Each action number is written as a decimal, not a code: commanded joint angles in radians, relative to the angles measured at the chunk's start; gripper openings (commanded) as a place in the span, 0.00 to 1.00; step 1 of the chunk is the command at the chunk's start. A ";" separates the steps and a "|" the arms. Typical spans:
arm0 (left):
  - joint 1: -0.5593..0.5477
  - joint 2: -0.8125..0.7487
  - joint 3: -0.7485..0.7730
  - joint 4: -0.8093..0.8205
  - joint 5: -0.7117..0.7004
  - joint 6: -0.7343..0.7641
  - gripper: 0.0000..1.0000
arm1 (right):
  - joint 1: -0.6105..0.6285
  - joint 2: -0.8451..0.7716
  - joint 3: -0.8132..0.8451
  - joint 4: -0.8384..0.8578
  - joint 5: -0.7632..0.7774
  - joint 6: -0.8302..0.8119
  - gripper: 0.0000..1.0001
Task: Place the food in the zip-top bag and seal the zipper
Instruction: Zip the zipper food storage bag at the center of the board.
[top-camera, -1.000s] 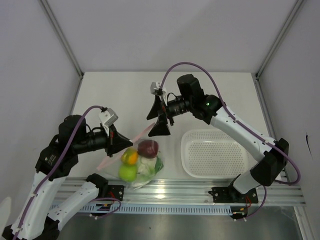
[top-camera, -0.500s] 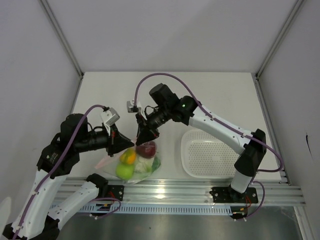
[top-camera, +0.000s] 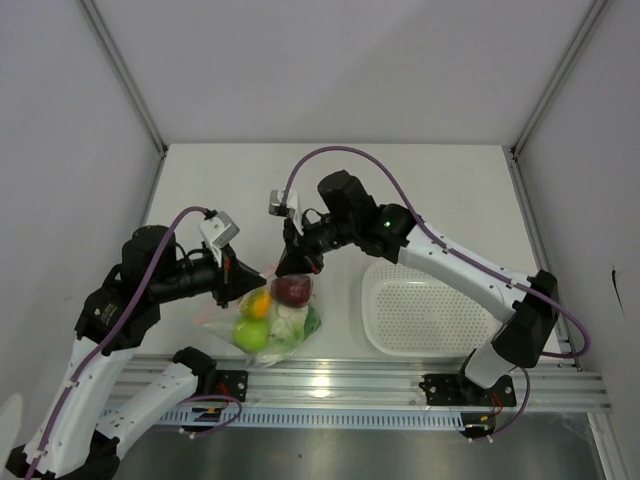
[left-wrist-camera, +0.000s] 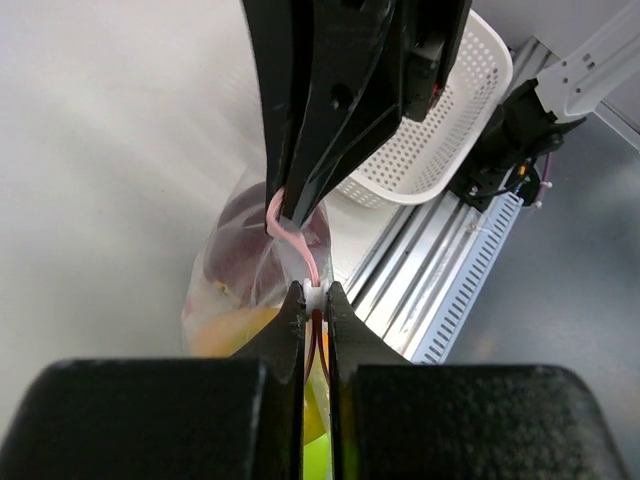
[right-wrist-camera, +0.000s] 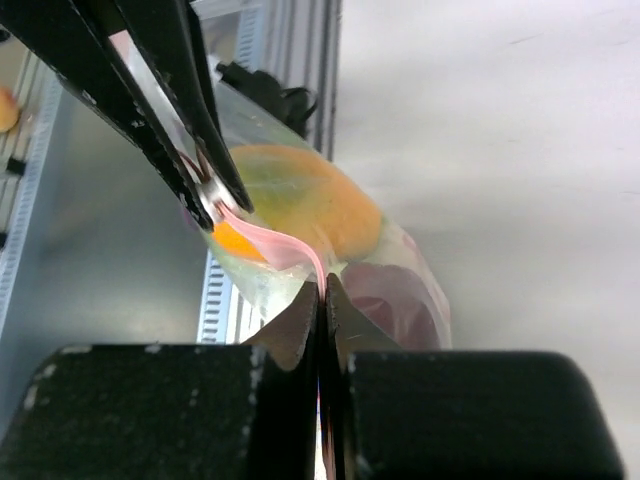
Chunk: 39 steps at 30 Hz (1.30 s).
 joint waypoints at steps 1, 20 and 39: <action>0.000 -0.014 0.011 0.049 0.018 0.014 0.01 | -0.058 -0.079 -0.058 0.148 0.185 0.058 0.00; 0.000 -0.109 -0.022 -0.031 -0.289 -0.040 0.04 | -0.209 -0.237 -0.256 0.280 0.469 0.225 0.00; 0.000 -0.173 -0.052 0.104 -0.639 -0.150 0.95 | -0.160 -0.131 -0.218 0.313 0.403 0.282 0.00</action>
